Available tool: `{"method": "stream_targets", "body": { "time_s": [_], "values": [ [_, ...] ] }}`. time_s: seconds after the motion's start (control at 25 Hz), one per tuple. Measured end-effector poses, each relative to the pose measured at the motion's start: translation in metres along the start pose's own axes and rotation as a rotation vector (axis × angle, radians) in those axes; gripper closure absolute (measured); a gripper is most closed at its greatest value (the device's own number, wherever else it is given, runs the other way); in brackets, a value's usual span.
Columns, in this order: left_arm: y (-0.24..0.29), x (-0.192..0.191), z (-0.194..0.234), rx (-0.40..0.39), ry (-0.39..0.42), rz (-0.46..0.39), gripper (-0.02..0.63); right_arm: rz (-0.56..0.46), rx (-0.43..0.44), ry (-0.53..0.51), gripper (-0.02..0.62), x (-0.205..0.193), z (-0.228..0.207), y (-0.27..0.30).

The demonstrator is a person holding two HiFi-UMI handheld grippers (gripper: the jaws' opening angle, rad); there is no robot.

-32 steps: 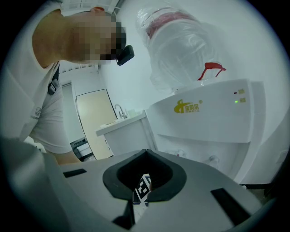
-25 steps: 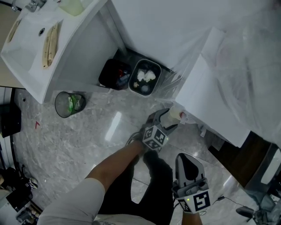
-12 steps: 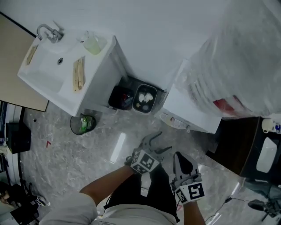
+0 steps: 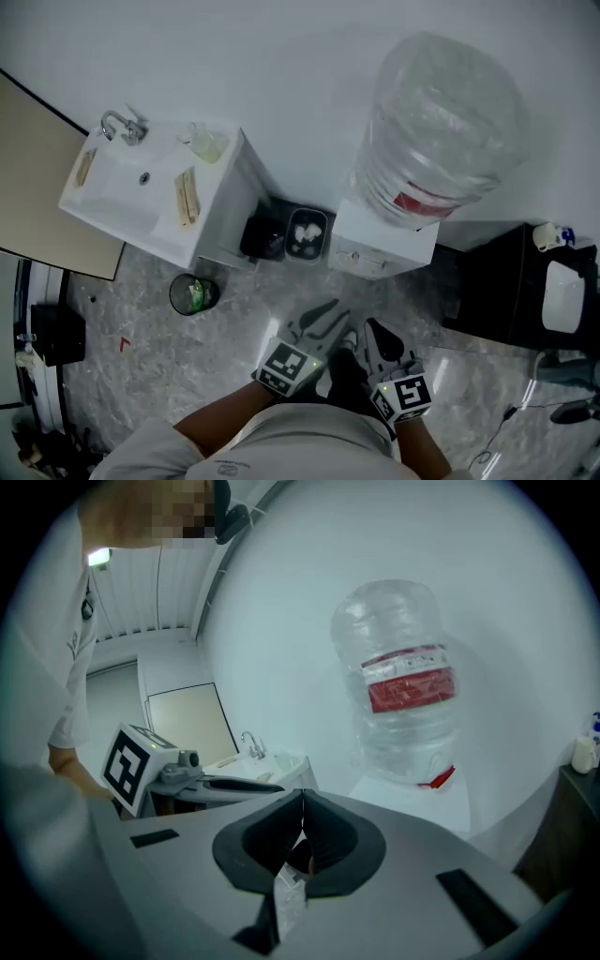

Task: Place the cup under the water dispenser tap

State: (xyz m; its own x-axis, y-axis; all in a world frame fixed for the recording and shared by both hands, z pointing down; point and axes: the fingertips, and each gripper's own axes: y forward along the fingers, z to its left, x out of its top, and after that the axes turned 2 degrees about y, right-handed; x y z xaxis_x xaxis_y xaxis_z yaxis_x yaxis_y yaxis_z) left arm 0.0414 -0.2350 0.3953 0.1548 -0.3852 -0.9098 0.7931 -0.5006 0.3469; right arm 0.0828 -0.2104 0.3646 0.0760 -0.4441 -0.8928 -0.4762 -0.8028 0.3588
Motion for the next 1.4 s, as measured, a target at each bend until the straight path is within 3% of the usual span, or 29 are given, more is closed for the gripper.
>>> {"method": "stream_targets", "body": {
  "time_s": [0.12,0.16,0.44,1.4],
  "values": [
    [-0.02,0.027,-0.015,0.007,-0.01,-0.045,0.597,-0.026,-0.002,-0.005,0.58,0.014,0.012,-0.011],
    [-0.025,0.035,-0.018,0.008,-0.016,-0.061,0.601,-0.038,-0.01,0.001,0.58,0.018,0.014,-0.013],
    [-0.042,0.062,-0.037,-0.005,0.016,-0.12,0.601,-0.074,-0.03,-0.059,0.58,0.034,0.03,-0.025],
    [-0.065,0.037,-0.045,-0.031,0.024,-0.114,0.601,-0.068,-0.085,-0.106,0.58,0.026,0.045,-0.032]
  ]
}}
